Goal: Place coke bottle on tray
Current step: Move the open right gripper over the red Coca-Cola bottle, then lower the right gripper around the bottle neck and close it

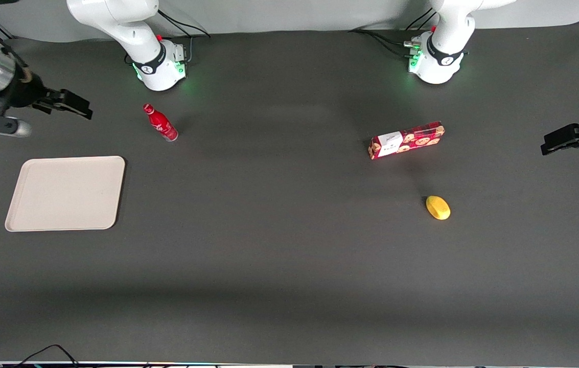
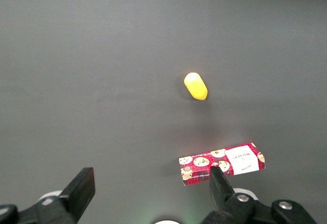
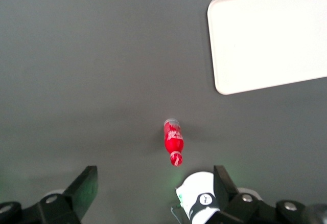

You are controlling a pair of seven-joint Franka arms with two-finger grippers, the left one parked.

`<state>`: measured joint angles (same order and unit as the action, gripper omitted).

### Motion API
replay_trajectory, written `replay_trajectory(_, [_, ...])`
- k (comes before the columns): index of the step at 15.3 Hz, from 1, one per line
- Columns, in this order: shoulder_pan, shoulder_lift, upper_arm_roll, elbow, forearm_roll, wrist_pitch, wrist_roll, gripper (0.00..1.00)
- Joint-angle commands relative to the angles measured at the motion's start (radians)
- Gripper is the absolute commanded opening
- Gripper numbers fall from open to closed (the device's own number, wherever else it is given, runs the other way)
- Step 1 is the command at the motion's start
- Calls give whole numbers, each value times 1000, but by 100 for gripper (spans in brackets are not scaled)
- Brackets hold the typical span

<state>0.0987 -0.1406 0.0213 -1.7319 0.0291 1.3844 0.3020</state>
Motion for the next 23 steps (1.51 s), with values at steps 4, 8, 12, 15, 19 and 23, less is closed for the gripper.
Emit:
replay_trajectory(4, [-4,-237,40,-564,28,310,19,100])
replay_trajectory(8, [-5,-232,43,-774,63,519,19,100])
replay_trajectory(12, [-7,-232,43,-894,64,642,19,100])
replay_trajectory(15, [-8,-234,43,-934,78,660,19,100])
replay_trajectory(19, [-10,-243,42,-972,92,659,20,100])
replay_trajectory(23, [-13,-299,42,-1002,98,639,20,100])
